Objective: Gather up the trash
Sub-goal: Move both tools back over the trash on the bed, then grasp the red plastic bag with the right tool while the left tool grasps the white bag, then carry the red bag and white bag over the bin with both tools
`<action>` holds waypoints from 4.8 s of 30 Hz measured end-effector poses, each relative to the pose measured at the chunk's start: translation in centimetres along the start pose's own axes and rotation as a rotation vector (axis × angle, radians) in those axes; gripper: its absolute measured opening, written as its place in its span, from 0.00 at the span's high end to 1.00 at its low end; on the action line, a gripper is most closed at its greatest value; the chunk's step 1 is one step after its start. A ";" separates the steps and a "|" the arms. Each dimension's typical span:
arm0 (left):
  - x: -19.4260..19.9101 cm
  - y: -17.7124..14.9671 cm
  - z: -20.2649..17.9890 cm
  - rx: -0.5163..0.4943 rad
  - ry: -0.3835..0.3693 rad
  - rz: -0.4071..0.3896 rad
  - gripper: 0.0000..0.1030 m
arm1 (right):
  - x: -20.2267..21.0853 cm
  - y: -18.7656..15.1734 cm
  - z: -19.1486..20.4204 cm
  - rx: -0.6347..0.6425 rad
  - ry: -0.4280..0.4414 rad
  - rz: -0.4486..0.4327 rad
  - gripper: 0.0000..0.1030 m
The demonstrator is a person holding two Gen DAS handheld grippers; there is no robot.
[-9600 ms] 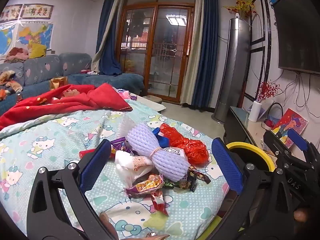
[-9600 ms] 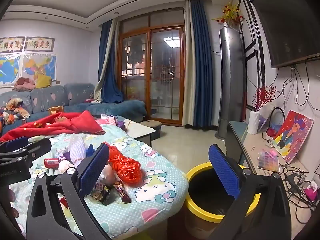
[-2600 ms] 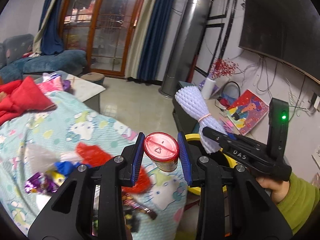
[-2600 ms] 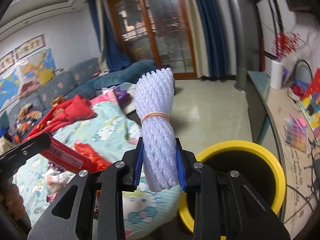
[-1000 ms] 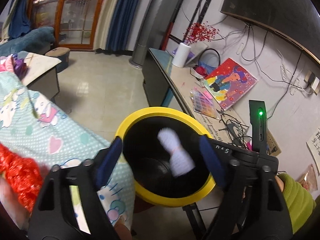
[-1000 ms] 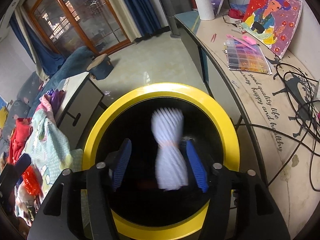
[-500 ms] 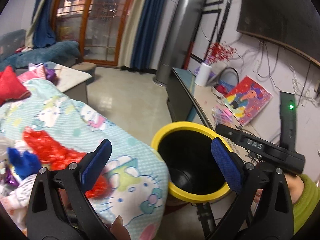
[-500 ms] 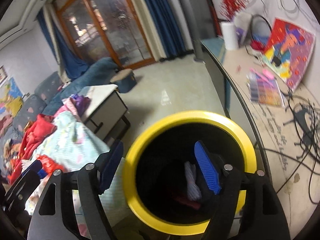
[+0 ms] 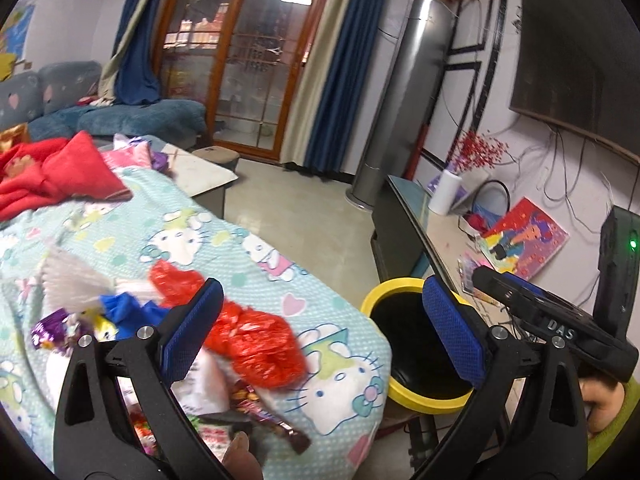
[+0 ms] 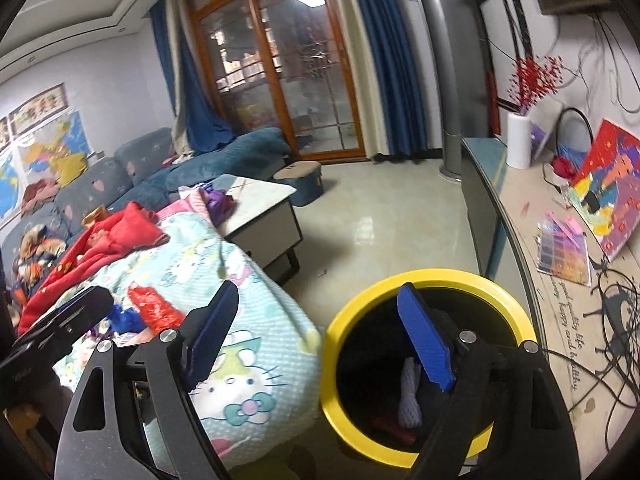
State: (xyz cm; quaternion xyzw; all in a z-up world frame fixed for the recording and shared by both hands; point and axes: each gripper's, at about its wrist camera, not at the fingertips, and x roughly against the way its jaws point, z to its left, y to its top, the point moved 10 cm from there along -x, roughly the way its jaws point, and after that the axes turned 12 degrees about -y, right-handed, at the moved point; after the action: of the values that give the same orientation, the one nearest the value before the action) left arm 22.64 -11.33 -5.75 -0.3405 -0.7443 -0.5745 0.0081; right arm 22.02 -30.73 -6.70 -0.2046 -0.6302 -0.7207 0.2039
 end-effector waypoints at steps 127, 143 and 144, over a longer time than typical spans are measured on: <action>8.6 -1.8 3.8 0.124 -0.054 -0.013 0.60 | -3.4 -1.0 7.8 0.067 0.185 0.119 0.70; 5.3 -2.5 -0.3 0.036 -0.097 0.046 0.60 | -3.8 -0.3 2.1 -0.044 0.100 0.102 0.70; 5.1 -2.5 -0.4 0.032 -0.099 0.048 0.60 | -3.8 -0.2 1.7 -0.052 0.095 0.100 0.70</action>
State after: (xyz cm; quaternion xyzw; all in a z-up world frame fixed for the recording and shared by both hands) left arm 17.24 -9.42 -5.64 -0.3861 -0.7444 -0.5447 -0.0091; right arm 25.09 -28.88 -8.76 -0.2069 -0.5899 -0.7346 0.2640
